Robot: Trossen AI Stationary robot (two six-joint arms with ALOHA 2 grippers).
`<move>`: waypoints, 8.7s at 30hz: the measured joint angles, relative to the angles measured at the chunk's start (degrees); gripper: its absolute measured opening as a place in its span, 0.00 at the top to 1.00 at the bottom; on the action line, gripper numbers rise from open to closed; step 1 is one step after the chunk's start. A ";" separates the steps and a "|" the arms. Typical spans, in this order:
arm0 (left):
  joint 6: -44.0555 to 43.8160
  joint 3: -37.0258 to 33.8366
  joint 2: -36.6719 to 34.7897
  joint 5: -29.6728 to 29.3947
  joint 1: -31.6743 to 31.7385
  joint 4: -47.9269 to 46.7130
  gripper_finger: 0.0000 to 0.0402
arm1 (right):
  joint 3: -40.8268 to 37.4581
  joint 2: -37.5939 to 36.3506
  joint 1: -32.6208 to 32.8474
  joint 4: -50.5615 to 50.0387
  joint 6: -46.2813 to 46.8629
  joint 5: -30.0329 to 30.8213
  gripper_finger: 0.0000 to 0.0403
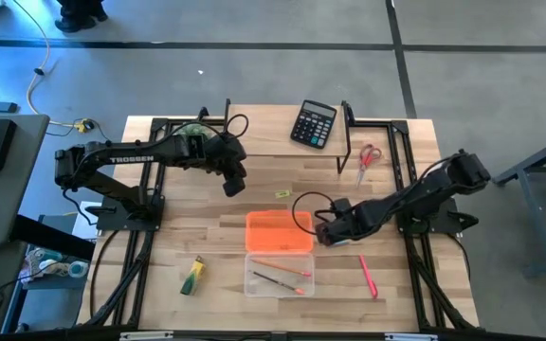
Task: Pack school essentials
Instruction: Put the blue sticky notes into the orange supply box, then put the green eraser into the orange supply box
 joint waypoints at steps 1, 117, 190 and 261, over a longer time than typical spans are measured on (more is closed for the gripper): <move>-0.06 0.00 0.00 0.00 0.00 0.16 0.77 | 0.00 0.41 0.11 0.18 0.14 -0.16 0.01; -0.06 0.00 0.02 0.02 -0.01 16.01 0.77 | 36.74 26.59 9.39 -2.47 -60.02 -5.76 0.23; -7.18 0.00 0.02 -0.12 -0.02 16.62 0.77 | 36.79 -15.48 -4.49 -25.73 -55.63 36.62 0.02; 1.06 12.13 31.47 3.12 -5.98 21.52 0.33 | 36.74 -24.96 -8.09 -29.73 -56.59 36.22 0.02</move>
